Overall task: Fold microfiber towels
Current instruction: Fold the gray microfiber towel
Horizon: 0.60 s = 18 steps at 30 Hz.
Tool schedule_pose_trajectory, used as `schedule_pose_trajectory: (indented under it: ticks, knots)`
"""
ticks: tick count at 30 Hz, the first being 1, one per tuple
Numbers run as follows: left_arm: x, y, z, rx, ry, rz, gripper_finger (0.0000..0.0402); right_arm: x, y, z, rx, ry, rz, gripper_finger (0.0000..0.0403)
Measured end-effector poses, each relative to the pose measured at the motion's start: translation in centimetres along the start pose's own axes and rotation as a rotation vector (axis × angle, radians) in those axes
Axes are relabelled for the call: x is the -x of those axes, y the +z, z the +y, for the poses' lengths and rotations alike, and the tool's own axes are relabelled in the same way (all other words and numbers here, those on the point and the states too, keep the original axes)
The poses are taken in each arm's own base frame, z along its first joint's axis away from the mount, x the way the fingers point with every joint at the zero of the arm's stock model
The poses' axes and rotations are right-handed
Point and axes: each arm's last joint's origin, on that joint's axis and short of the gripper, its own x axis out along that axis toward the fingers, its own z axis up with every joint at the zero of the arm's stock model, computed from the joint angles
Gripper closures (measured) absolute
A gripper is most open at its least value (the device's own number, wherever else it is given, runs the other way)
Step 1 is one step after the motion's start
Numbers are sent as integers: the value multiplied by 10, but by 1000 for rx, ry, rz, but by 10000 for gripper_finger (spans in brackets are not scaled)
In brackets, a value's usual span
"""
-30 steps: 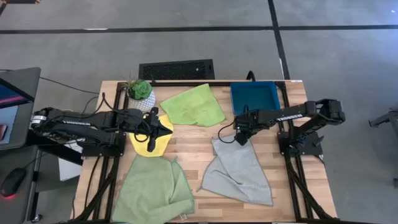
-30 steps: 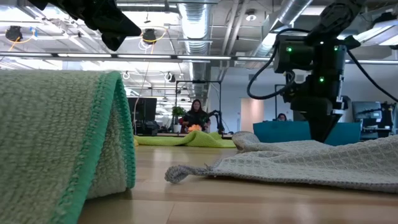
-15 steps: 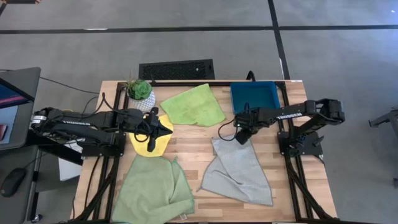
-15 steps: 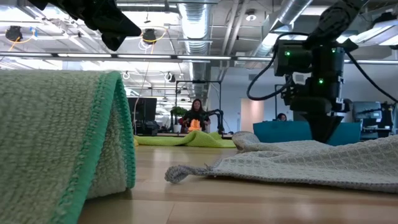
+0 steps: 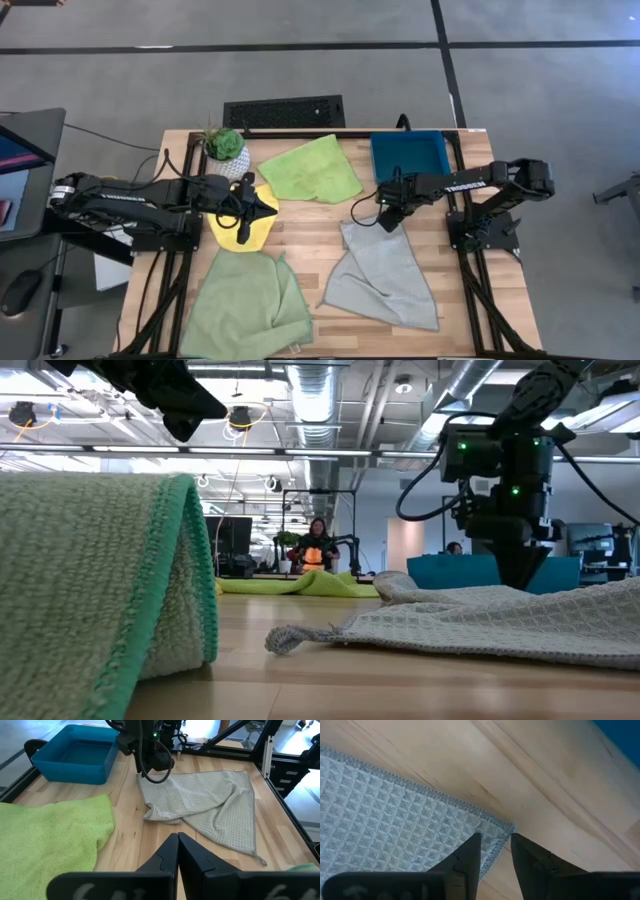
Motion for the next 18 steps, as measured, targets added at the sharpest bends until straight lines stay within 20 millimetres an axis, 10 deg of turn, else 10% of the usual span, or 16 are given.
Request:
schedule_pose_trajectory:
  ticks: [18]
  knots:
    - [0,-5,0,2,-7,50,401,-16,7,8,2,13,-3,272]
